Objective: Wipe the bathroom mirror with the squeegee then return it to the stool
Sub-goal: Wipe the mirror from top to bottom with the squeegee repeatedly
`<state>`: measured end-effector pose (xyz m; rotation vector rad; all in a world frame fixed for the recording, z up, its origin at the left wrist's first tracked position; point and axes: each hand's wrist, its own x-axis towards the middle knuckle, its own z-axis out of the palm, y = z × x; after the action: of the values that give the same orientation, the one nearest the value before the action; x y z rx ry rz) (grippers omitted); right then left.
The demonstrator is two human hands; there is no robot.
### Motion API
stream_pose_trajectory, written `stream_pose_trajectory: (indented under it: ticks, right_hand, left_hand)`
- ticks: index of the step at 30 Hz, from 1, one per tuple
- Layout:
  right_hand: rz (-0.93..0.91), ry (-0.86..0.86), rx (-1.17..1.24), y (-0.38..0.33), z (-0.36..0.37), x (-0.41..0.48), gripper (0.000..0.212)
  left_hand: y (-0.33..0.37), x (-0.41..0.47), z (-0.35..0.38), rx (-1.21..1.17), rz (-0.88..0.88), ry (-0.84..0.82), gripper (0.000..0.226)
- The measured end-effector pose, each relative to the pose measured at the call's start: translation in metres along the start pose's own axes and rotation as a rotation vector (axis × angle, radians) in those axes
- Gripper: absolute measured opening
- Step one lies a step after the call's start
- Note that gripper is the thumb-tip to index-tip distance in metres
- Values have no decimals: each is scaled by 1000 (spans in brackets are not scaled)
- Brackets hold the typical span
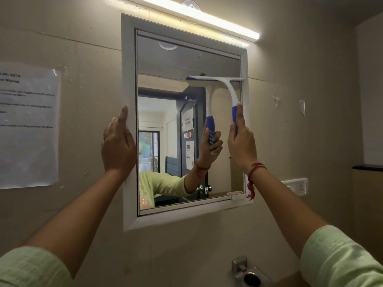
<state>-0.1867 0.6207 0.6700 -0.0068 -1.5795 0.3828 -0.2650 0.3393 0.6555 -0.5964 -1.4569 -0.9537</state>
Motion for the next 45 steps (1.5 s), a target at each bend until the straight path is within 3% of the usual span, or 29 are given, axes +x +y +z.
stream_pose_trajectory:
  ticks: [29, 45]
  right_hand:
    - [62, -90, 18, 33, -9, -157, 58]
    - [220, -207, 37, 40, -24, -244, 62]
  left_hand:
    - [1, -1, 1, 15, 6, 3, 47]
    - [-3, 0, 4, 27, 15, 26, 47]
